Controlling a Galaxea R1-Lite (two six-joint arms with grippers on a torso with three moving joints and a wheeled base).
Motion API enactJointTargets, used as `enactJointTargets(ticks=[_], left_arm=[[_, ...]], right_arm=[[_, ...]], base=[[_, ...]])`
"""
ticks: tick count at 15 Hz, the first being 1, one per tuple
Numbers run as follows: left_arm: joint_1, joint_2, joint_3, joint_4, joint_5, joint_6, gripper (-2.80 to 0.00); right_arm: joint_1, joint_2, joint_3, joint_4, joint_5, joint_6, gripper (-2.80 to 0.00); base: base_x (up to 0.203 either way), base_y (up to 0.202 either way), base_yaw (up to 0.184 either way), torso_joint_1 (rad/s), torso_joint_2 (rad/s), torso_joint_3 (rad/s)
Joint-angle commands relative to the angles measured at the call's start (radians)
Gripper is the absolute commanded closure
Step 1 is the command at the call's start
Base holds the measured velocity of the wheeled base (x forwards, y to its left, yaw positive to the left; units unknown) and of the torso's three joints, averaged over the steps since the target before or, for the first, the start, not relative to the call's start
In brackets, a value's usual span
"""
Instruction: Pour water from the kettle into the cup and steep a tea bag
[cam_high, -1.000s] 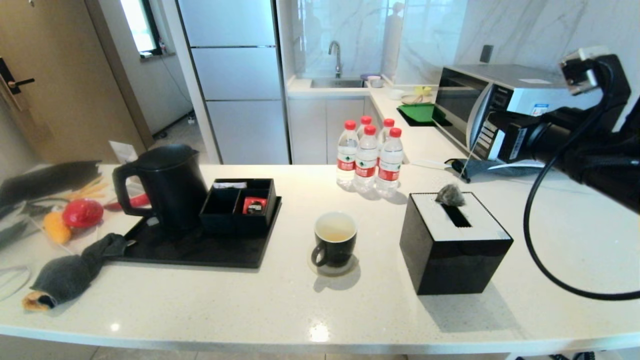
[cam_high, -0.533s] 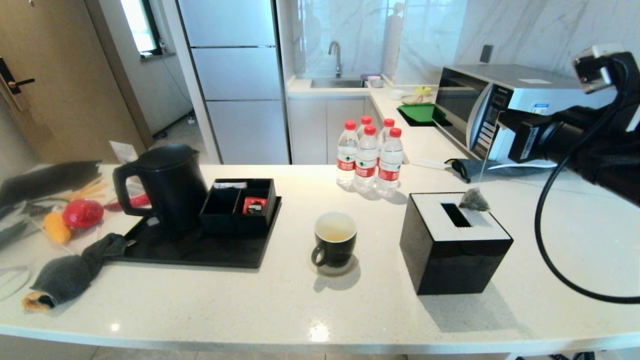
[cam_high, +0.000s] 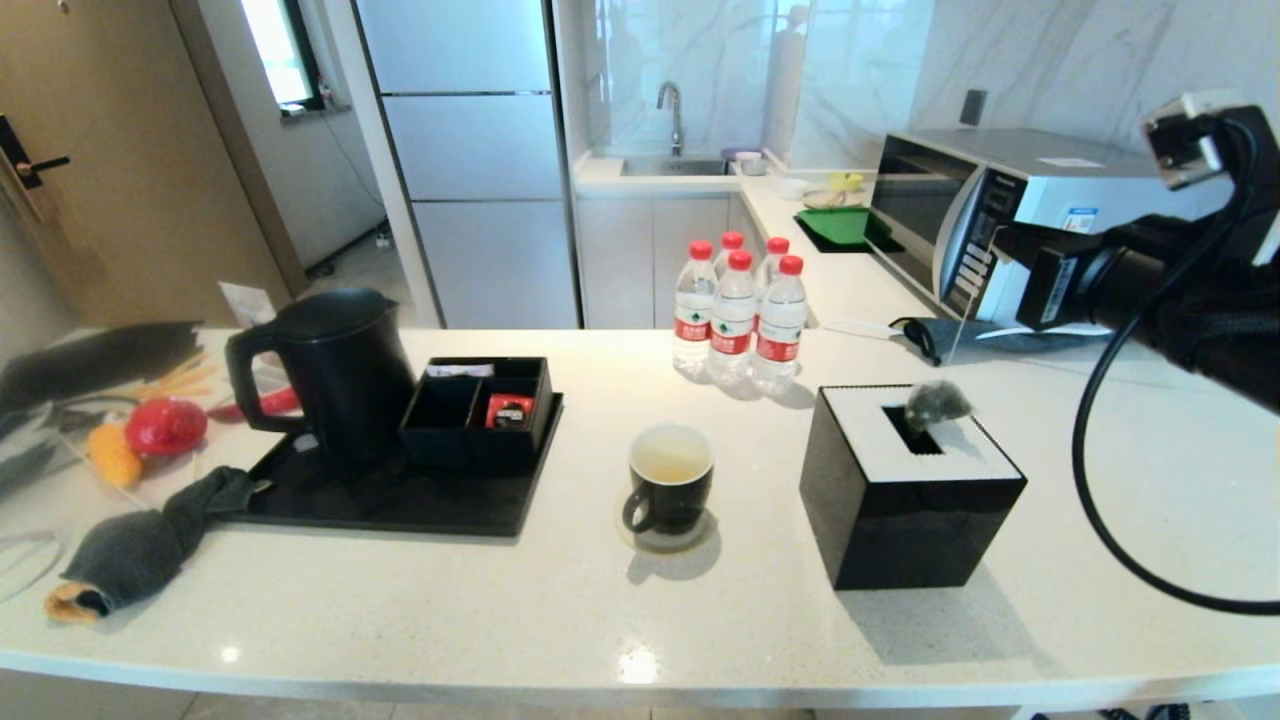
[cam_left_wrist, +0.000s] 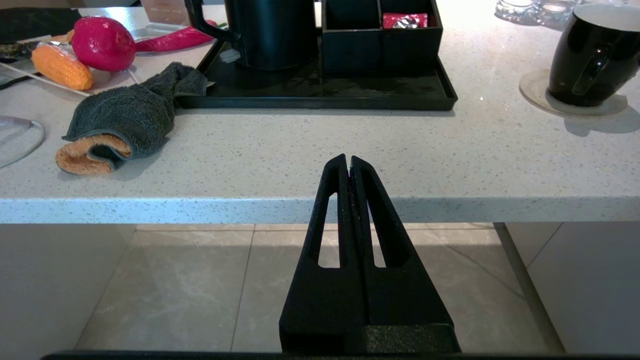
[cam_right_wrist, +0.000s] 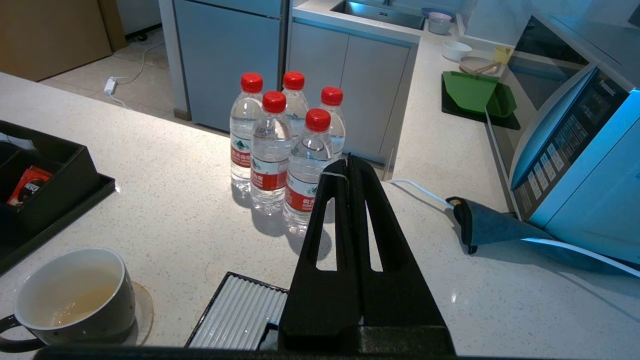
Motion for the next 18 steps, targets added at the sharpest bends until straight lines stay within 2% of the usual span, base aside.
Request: enactJointTargets(ticks=[1,8,15,18], left_arm=[[0.0,0.0,0.0,0.0,0.0,0.0,0.0],[0.0,0.0,0.0,0.0,0.0,0.0,0.0],[0.0,0.0,0.0,0.0,0.0,0.0,0.0],[0.0,0.0,0.0,0.0,0.0,0.0,0.0]], right_arm=[[0.012,0.001,0.002,-0.002,0.0,-0.001,0.0],[0.061,0.058,0.014,-0.015,0.0,-0.001,0.0],[0.059,0.051,0.138,-0.025,-0.003,-0.006,0.0],[0.058,0.055,0.132,-0.025,-0.003,0.0,0.0]], base=[[0.0,0.0,0.0,0.0,0.0,0.0],[0.0,0.0,0.0,0.0,0.0,0.0],[0.0,0.0,0.0,0.0,0.0,0.0],[0.0,0.0,0.0,0.0,0.0,0.0]])
